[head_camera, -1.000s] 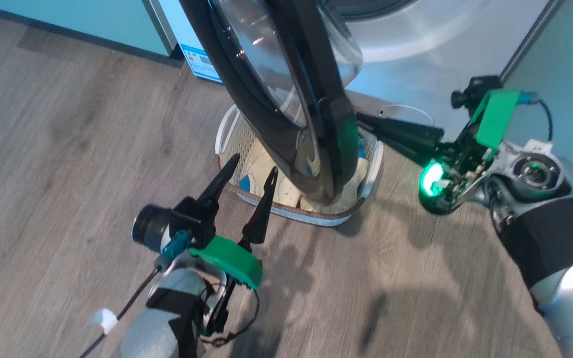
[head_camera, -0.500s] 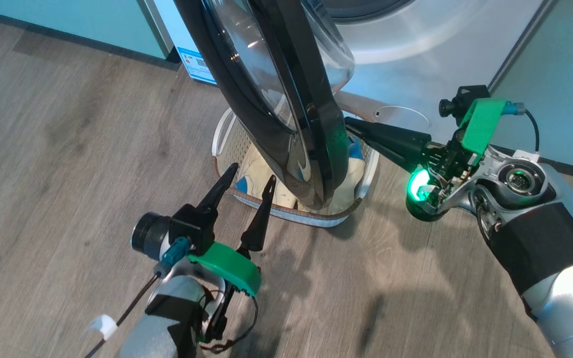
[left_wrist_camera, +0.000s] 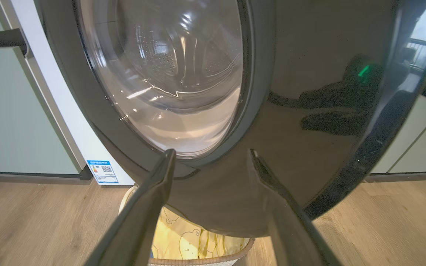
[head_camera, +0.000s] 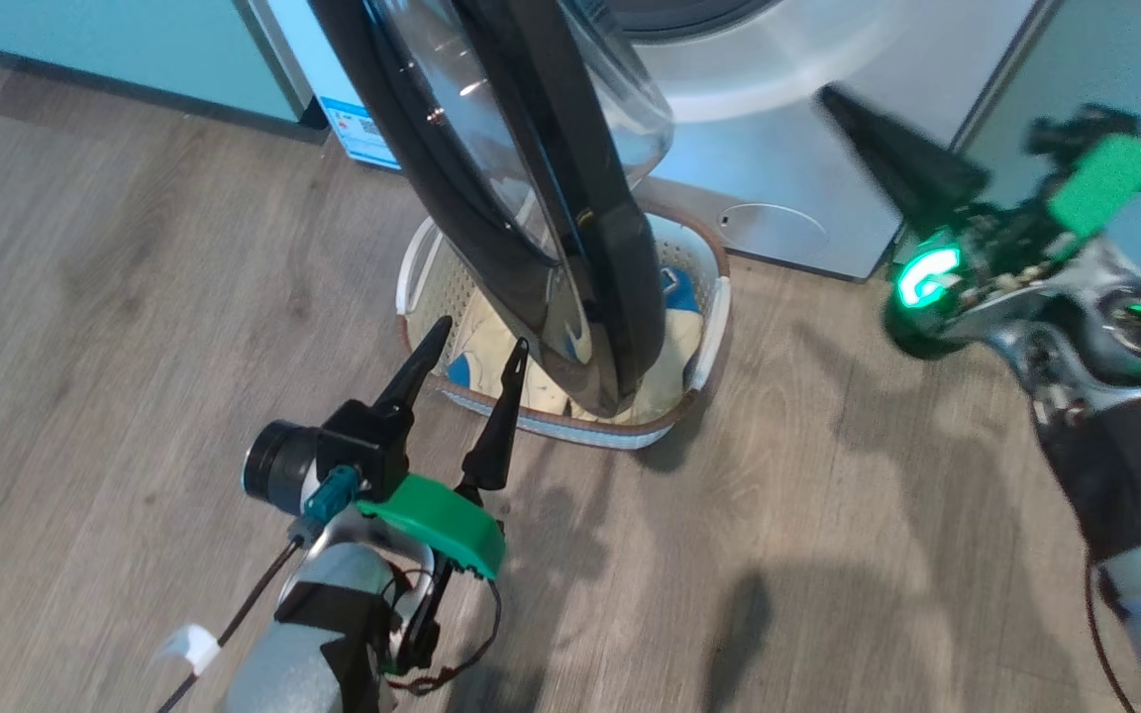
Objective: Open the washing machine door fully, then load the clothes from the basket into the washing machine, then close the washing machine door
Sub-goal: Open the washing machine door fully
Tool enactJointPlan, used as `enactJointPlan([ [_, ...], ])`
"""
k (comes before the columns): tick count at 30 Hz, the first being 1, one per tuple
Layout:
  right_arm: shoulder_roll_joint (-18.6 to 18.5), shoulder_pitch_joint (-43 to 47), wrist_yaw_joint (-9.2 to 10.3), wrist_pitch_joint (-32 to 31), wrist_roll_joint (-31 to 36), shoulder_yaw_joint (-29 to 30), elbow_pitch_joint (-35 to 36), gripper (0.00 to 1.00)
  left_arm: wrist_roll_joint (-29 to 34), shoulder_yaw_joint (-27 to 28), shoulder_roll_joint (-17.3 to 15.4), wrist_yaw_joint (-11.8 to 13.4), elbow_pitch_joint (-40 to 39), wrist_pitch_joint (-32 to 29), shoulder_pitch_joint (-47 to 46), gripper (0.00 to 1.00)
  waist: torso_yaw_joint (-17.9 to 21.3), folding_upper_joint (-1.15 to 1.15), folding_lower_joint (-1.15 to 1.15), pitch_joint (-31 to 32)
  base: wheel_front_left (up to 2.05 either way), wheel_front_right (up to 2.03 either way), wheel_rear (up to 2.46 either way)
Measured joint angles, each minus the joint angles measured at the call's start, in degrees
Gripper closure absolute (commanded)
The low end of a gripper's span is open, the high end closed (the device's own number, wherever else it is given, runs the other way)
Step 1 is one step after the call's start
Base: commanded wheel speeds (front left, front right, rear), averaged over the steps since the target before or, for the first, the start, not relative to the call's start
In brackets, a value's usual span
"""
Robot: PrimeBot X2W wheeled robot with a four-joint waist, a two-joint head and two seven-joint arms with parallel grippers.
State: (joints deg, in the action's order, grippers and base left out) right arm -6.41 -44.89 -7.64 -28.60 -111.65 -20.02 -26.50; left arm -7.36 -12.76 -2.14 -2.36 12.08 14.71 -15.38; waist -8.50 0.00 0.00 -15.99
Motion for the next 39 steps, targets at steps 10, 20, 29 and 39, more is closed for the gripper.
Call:
enactJointPlan([
  [10, -3.65, 6.99, 0.0, 15.36, 11.9, 9.2, 9.06, 0.0, 1.31, 2.43, -0.03, -0.57, 0.37, 0.0, 0.01, 0.0, 2.61, 0.0, 0.0, 1.23, 0.0, 0.0, 0.0],
  [20, -10.14, 17.48, 0.0, 34.09, 35.16, 9.01, 15.15, 0.0, 1.89, 5.08, -0.25, -1.2, 1.36, 0.0, 2.01, 0.0, 4.61, 0.0, -0.01, 4.56, 0.0, 0.0, 0.0],
  [29, -11.18, 28.94, 0.0, 43.02, 66.29, 11.66, 14.04, 0.0, 2.35, 7.03, -0.98, -1.53, 1.85, 0.0, 5.09, 0.0, 6.62, 0.0, -0.01, 7.89, 0.0, 0.0, 0.0],
  [39, 0.3, 45.78, -0.01, 43.06, 91.33, 20.25, 23.7, 0.0, 2.38, 7.67, -1.1, -1.57, 1.87, 0.0, 7.37, 0.0, 7.83, 0.0, -0.01, 9.49, 0.0, 0.0, 0.0],
])
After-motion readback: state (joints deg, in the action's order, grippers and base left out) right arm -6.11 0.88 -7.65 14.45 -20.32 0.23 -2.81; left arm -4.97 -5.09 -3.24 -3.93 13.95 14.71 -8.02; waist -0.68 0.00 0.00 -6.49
